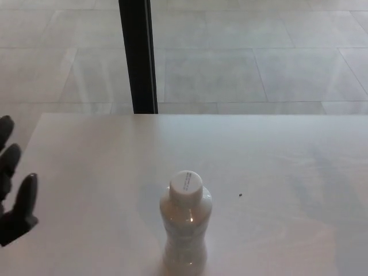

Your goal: The robot uses its left hand to to lift the bottle kept on the middle of the desk and tilts it towards its right hand. It then uses its right hand to rotate its cap to open it and places the bottle and cap back on the desk

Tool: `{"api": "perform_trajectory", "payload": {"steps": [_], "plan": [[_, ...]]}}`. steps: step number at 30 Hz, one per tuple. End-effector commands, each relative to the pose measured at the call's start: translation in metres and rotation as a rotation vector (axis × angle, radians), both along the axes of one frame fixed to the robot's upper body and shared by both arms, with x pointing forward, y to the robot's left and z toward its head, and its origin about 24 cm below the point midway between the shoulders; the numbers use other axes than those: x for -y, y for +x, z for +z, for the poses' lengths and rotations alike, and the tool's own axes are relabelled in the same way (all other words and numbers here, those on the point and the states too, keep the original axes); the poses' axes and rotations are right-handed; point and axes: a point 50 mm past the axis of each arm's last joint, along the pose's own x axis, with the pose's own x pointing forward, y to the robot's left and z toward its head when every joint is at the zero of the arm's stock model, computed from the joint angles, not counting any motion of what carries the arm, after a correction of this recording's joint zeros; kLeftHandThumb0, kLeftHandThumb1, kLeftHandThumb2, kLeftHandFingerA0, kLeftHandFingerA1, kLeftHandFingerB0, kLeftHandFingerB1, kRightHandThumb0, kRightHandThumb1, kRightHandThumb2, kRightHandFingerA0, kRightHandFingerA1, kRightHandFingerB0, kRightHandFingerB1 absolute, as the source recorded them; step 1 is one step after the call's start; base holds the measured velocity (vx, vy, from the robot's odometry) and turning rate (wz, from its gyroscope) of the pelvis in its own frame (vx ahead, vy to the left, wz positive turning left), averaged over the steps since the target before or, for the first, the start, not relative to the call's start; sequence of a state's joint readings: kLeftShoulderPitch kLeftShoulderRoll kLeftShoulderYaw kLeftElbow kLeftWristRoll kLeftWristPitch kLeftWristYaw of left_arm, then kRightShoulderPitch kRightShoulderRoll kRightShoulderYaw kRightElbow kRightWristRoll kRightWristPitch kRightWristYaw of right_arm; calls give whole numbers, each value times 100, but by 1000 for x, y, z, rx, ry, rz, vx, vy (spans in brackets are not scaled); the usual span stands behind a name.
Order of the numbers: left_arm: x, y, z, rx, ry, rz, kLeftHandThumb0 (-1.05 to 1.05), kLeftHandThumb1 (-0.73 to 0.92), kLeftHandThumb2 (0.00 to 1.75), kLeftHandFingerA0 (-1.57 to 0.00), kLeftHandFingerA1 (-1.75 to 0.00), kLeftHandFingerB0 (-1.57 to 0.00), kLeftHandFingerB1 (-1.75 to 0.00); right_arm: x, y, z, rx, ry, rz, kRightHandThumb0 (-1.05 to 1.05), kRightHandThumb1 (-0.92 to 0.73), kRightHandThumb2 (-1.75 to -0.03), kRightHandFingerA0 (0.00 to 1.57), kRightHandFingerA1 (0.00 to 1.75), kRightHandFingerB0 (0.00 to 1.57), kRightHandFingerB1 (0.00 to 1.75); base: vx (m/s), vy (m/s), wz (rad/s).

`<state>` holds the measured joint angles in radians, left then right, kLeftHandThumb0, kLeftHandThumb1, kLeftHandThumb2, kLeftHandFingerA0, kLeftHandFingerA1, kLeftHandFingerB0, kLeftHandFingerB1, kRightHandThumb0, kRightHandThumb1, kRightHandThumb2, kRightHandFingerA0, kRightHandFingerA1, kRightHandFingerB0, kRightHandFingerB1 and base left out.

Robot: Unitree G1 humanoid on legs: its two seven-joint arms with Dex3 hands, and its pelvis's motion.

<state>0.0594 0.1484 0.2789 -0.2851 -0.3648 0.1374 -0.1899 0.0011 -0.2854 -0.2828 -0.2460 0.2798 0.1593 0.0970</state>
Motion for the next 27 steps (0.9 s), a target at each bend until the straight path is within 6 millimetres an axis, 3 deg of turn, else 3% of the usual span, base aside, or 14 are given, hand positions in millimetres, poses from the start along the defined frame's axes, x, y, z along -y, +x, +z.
{"api": "perform_trajectory", "payload": {"steps": [1, 2, 3, 4, 5, 8, 10, 11, 13, 14, 15, 16, 26, 27], "plan": [[32, 8, -15, -111, -157, -47, -78, 49, 91, 0, -35, 0, -14, -17, 6, 6, 21, 20, 77, -77, -91, -69, 33, 59, 15, 28, 0, 0, 0], [38, 9, -19, -128, -166, -52, -78, 49, 91, 0, -35, 0, -14, -19, 6, 5, 19, 30, 66, -77, -91, -69, 33, 59, 15, 28, 0, 0, 0], [44, 9, -22, -144, -170, -60, -61, 79, 65, 0, -23, 0, -7, -20, 6, 3, 17, 44, 55, -77, -88, -67, 44, 60, 22, 30, 0, 0, 0], [51, 11, -25, -150, -168, -83, -57, 80, 69, 0, -10, 0, -2, -22, 7, 3, 25, 77, 45, -78, -86, -66, 49, 63, 26, 31, 0, 0, 0], [56, 12, -26, -157, -166, -94, -65, 71, 93, 0, -19, 0, 0, -24, 7, 2, 29, 88, 49, -81, -70, -106, 50, 71, 18, 46, 0, 0, 0], [71, 12, -33, -195, -155, -119, -58, 79, 72, 0, 0, 0, -2, -31, 8, -1, 13, 124, 52, -80, -68, -105, 55, 77, 21, 47, 0, 0, 0], [76, 12, -35, -213, -144, -139, -62, 84, 64, 0, 0, 0, 0, -32, 7, -2, 5, 145, 48, -84, -69, -105, 57, 78, 23, 46, 0, 0, 0], [80, 13, -37, -223, -129, -155, -93, 58, 94, 0, -18, 0, -2, -33, 7, -1, 15, 153, 43, -76, -82, -65, 60, 81, 32, 33, 0, 0, 0], [83, 13, -38, -230, -126, -161, -93, 58, 95, 0, -20, 0, -3, -34, 8, -1, 17, 155, 42, -76, -83, -65, 60, 81, 31, 33, 0, 0, 0], [89, 13, -41, -246, -120, -177, -70, 85, 68, 0, 0, 0, 0, -35, 9, -2, 13, 151, 39, -74, -82, -65, 64, 83, 34, 34, 0, 0, 0], [94, 13, -44, -265, -101, -202, -70, 85, 68, 0, 0, 0, 0, -35, 10, -3, 11, 148, 33, -74, -82, -65, 64, 83, 34, 34, 0, 0, 0], [95, 13, -44, -271, -75, -217, -101, 68, 104, 0, -19, 0, -3, -36, 11, -4, 15, 156, 33, -72, -81, -64, 65, 86, 34, 35, 0, 0, 0], [106, 17, -47, -311, 144, -387, -105, 62, 108, 0, -28, 0, -11, -41, 13, -4, 46, 172, 15, -66, -83, -65, 60, 92, 31, 37, 0, 0, 0], [105, 15, -50, -319, 165, -394, -91, 77, 63, 0, 0, 0, 0, -41, 12, -5, 42, 178, 3, -67, -83, -65, 61, 92, 31, 37, 0, 0, 0]]}}
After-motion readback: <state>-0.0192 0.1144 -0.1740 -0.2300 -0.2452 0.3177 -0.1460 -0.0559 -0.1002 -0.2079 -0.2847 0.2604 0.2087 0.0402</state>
